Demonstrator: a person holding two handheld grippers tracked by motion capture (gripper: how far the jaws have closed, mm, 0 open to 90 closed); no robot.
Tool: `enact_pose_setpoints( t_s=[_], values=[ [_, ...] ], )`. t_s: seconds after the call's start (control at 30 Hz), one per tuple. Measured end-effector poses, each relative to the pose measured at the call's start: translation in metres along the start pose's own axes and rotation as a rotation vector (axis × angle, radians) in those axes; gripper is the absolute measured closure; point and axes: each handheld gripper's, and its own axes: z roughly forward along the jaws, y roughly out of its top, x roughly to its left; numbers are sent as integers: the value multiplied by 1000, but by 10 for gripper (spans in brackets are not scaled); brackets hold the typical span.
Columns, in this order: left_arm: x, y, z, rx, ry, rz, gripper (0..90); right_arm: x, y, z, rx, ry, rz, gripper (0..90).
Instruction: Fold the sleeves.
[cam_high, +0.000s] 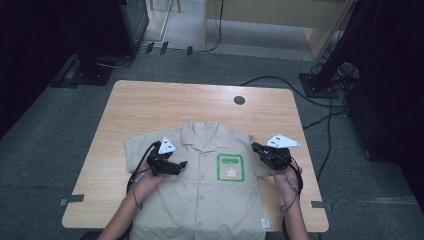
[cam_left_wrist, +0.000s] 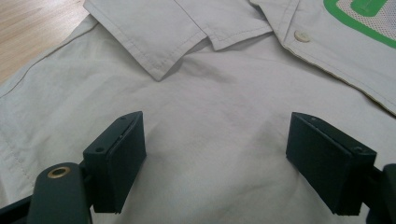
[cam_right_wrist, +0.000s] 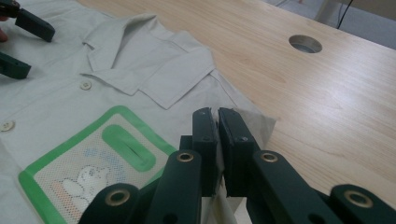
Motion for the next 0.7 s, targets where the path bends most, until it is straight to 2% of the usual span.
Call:
enact_pose_setpoints(
  t_s=[0.7],
  values=[
    [0, 0, 0, 0, 0, 0, 200, 17, 14, 9, 5, 49, -30, 857]
  ],
)
